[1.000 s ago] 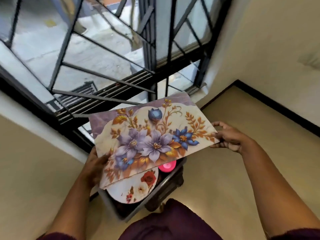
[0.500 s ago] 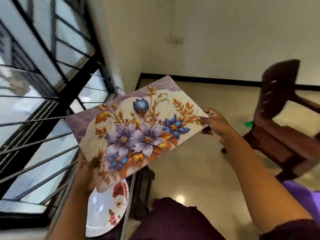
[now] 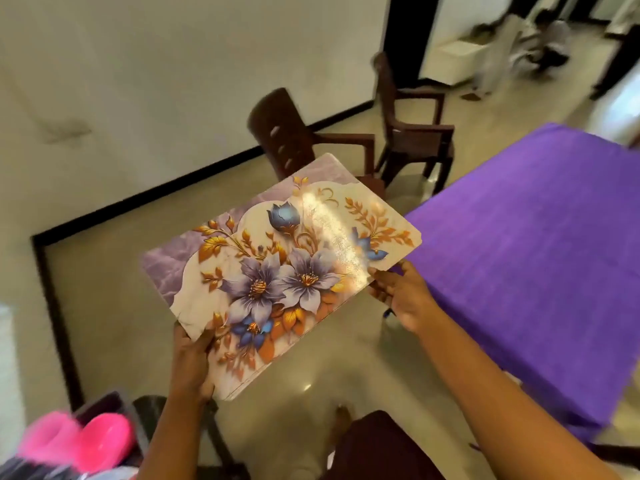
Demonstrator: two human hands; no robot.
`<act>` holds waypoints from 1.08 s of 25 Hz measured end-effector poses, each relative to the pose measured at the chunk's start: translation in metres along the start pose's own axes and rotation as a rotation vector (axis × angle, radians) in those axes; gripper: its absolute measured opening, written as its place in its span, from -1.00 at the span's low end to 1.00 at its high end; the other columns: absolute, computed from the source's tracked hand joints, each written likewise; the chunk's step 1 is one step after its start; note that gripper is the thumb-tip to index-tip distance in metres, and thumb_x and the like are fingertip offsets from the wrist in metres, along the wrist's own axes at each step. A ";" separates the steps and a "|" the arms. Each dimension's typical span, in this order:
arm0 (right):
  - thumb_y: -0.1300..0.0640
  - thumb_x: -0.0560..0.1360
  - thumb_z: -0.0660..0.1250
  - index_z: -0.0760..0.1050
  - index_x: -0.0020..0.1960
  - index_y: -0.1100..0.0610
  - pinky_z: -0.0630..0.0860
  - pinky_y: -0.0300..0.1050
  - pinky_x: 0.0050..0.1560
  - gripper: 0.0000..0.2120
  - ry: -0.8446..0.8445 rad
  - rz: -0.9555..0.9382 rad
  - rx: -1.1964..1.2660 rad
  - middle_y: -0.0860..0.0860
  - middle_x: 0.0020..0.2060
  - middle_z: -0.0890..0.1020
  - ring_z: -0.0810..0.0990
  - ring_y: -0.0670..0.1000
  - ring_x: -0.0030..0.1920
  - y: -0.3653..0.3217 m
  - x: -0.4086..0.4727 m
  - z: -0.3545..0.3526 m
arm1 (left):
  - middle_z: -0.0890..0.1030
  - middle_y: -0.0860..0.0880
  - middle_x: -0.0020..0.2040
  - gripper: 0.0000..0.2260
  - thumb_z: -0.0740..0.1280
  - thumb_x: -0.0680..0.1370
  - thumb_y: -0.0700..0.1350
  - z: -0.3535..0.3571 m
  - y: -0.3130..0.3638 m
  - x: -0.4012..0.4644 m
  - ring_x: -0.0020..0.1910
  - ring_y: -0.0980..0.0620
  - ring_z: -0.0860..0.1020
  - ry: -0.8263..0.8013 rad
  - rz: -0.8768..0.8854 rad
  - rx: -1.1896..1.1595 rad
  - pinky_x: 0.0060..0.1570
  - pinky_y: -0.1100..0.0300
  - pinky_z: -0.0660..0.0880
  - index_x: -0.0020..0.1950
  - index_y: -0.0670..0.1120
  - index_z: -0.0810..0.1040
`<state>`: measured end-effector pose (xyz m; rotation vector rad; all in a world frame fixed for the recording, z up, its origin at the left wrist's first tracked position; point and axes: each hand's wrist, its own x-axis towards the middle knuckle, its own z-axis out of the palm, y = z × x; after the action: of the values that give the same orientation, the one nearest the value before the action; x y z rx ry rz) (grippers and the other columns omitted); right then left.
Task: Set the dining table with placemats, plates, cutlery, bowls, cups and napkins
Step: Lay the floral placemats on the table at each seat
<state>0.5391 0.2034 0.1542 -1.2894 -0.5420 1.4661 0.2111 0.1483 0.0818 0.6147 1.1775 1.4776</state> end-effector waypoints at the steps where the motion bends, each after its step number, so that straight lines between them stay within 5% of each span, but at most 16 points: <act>1: 0.42 0.45 0.39 0.44 0.10 0.07 0.55 -0.21 -0.36 -0.65 0.029 -0.005 0.013 0.09 -0.10 0.63 0.59 0.02 -0.25 0.002 -0.009 -0.013 | 0.55 -0.15 0.31 -0.61 0.19 0.62 -0.31 0.021 -0.006 0.005 0.16 -0.14 0.60 -0.062 -0.026 -0.003 0.05 -0.19 0.57 0.37 0.03 0.48; 6: 0.33 0.43 0.46 0.25 0.29 0.00 0.52 -0.20 -0.41 -0.42 0.259 -0.046 0.100 0.14 0.00 0.62 0.62 0.02 -0.24 0.011 -0.038 -0.084 | 0.45 -0.22 0.40 -0.52 0.24 0.60 -0.32 0.137 -0.057 0.005 0.30 -0.31 0.47 -0.379 -0.145 0.010 0.17 -0.42 0.39 0.48 -0.01 0.32; 11: 0.45 0.33 0.50 0.19 0.28 -0.03 0.61 0.06 -0.06 -0.25 0.671 -0.269 0.152 0.06 0.20 0.54 0.58 0.08 0.13 0.011 -0.063 -0.177 | 0.54 0.00 0.33 -0.35 0.33 0.48 -0.35 0.231 -0.112 -0.054 0.28 -0.09 0.54 -0.616 -0.299 0.094 0.09 -0.04 0.58 0.47 0.10 0.25; 14: 0.49 0.34 0.46 0.22 0.34 0.00 0.58 0.21 0.08 -0.25 0.754 -0.347 0.119 0.05 0.24 0.52 0.57 0.06 0.15 0.014 -0.082 -0.232 | 0.56 0.02 0.31 -0.19 0.47 0.36 -0.36 0.262 -0.139 -0.073 0.23 -0.08 0.57 -0.764 -0.432 0.189 -0.01 -0.07 0.60 0.47 0.17 0.24; 17: 0.54 0.36 0.41 0.26 0.43 0.05 0.59 0.19 0.06 -0.23 0.740 -0.379 0.119 0.04 0.24 0.56 0.60 0.06 0.16 0.010 -0.104 -0.285 | 0.57 -0.11 0.30 -0.26 0.44 0.36 -0.32 0.295 -0.161 -0.087 0.18 -0.17 0.59 -0.784 -0.603 0.214 -0.05 -0.14 0.60 0.47 0.07 0.30; 19: 0.55 0.38 0.37 0.37 0.35 0.01 0.61 0.12 0.03 -0.31 0.728 -0.366 0.069 0.01 0.16 0.62 0.62 0.03 0.13 0.003 -0.121 -0.323 | 0.50 -0.18 0.36 -0.49 0.31 0.50 -0.18 0.314 -0.166 -0.081 0.22 -0.19 0.57 -0.762 -0.779 0.004 0.04 -0.14 0.58 0.47 -0.10 0.38; 21: 0.56 0.40 0.35 0.41 0.24 -0.02 0.64 -0.03 -0.11 -0.39 0.692 -0.324 0.038 -0.08 0.05 0.66 0.66 -0.09 0.00 -0.009 -0.139 -0.354 | 0.14 -0.15 0.54 -0.43 0.11 0.63 0.16 0.327 -0.161 -0.067 0.51 -0.20 0.18 -0.796 -0.851 -0.102 0.47 -0.21 0.12 0.55 -0.11 0.14; 22: 0.55 0.41 0.34 0.42 0.23 0.00 0.66 -0.02 -0.12 -0.42 0.663 -0.300 0.052 -0.08 0.04 0.66 0.68 -0.11 -0.03 -0.015 -0.147 -0.371 | -0.03 -0.11 0.56 -0.32 0.00 0.61 0.32 0.333 -0.158 -0.064 0.55 -0.17 -0.05 -0.840 -0.854 -0.109 0.51 -0.16 -0.17 0.56 -0.08 -0.04; 23: 0.54 0.41 0.34 0.43 0.22 0.01 0.65 0.06 -0.08 -0.44 0.637 -0.273 0.061 -0.05 0.06 0.67 0.69 -0.09 -0.04 -0.021 -0.152 -0.387 | -0.06 -0.11 0.56 -0.26 -0.03 0.58 0.39 0.344 -0.156 -0.067 0.55 -0.16 -0.10 -0.909 -0.871 -0.096 0.51 -0.13 -0.22 0.55 -0.08 -0.07; 25: 0.50 0.41 0.36 0.44 0.22 0.05 0.62 0.09 -0.01 -0.48 0.607 -0.241 0.069 0.03 0.10 0.66 0.69 -0.02 0.00 -0.032 -0.154 -0.416 | 0.29 -0.22 0.50 -0.38 0.11 0.61 0.25 0.377 -0.161 -0.071 0.48 -0.24 0.26 -0.946 -0.980 0.086 0.44 -0.19 0.22 0.47 -0.18 0.33; 27: 0.47 0.41 0.39 0.46 0.24 0.14 0.61 0.11 0.08 -0.53 0.599 -0.223 0.033 0.14 0.13 0.65 0.66 0.11 0.09 -0.041 -0.148 -0.441 | 0.56 -0.27 0.27 -0.68 0.24 0.59 -0.04 0.410 -0.172 -0.075 0.23 -0.26 0.55 -0.992 -0.818 0.397 0.21 -0.12 0.51 0.19 -0.21 0.63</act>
<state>0.9330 -0.0442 0.1135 -1.5016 -0.2477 0.8416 0.6588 0.2002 0.0955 0.8473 0.7394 0.1481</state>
